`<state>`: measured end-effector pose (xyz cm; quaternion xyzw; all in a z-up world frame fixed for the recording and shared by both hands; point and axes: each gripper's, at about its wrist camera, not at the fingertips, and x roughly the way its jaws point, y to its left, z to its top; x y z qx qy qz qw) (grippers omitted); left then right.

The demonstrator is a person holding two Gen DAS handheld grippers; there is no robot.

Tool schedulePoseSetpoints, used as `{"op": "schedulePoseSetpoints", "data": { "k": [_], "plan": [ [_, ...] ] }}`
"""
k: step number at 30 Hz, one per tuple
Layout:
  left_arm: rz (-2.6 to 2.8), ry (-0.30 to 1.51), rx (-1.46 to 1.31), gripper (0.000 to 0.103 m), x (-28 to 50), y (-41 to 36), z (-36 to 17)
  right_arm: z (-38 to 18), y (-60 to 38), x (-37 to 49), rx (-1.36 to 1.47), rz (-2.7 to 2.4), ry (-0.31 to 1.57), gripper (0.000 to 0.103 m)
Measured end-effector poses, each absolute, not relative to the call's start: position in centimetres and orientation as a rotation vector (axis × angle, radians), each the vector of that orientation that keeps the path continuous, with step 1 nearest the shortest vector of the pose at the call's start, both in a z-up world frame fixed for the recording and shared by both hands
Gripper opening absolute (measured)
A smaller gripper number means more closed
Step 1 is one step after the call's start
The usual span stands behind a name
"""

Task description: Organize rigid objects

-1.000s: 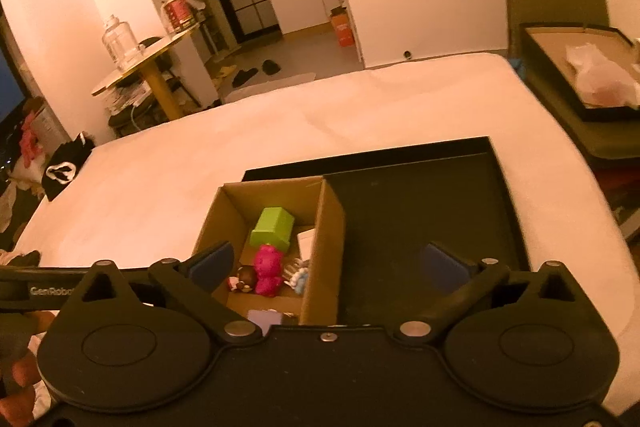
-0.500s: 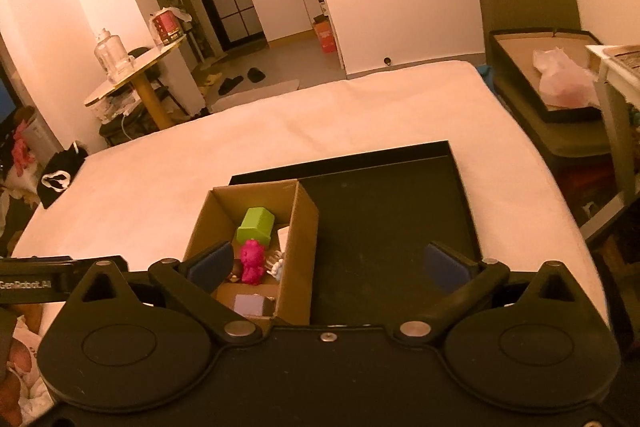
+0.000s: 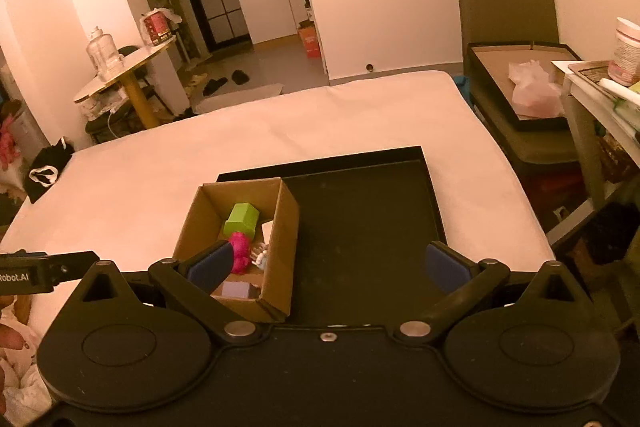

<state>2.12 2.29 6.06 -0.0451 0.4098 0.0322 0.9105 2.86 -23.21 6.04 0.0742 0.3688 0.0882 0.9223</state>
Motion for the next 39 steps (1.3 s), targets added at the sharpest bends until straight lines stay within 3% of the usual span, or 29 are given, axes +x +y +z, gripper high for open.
{"op": "schedulePoseSetpoints", "data": {
  "k": [39],
  "plan": [
    [0.047, 0.821, -0.080, 0.102, -0.8, 2.0, 7.8, 8.4, -22.0, -1.0, 0.111, 0.207, 0.752, 0.103]
  ]
}}
